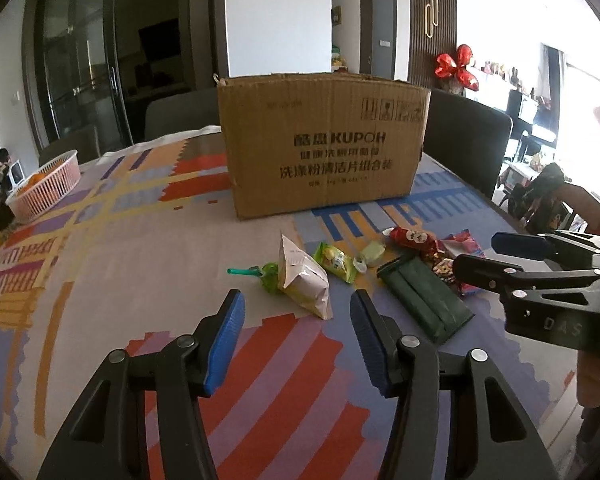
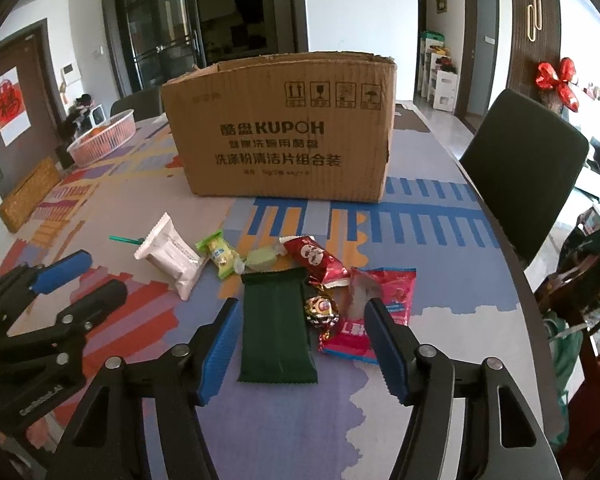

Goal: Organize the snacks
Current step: 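Withdraw both tools from the box back toward the remaining snacks, then approach the white wrapped candy with left tool while right tool approaches the gold foil candy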

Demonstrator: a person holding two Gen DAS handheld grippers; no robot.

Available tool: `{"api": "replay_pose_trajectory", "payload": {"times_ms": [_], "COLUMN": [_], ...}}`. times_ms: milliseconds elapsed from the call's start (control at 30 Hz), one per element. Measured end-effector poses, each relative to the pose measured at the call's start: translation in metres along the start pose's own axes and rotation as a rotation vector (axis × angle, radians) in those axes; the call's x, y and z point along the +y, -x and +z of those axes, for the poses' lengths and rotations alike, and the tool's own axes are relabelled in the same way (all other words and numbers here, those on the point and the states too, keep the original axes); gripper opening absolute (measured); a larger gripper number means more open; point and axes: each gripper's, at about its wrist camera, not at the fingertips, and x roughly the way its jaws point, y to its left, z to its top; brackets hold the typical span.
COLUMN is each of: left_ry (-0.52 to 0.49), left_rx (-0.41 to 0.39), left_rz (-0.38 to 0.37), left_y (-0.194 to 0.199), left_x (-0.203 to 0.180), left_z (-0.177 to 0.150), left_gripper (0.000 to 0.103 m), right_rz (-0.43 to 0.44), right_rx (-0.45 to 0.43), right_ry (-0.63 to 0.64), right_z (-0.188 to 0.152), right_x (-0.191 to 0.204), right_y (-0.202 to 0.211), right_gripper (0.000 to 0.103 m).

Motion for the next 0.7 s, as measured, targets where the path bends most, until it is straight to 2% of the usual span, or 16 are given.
{"api": "replay_pose_trajectory", "payload": {"times_ms": [233, 700], "left_ry": [-0.009, 0.005], "left_rx": [0.012, 0.054], "left_rz": [0.010, 0.000], "left_y": [-0.018, -0.044], "left_x": [0.000, 0.002], "left_z": [0.003, 0.008], "left_gripper": [0.045, 0.041], "right_rz": [-0.033, -0.068], "right_rx": [0.003, -0.007], "right_ry": [0.030, 0.128], "right_z": [-0.001, -0.006], "right_x": [0.000, 0.004], "right_y": [-0.008, -0.023], "right_gripper": [0.053, 0.043]}}
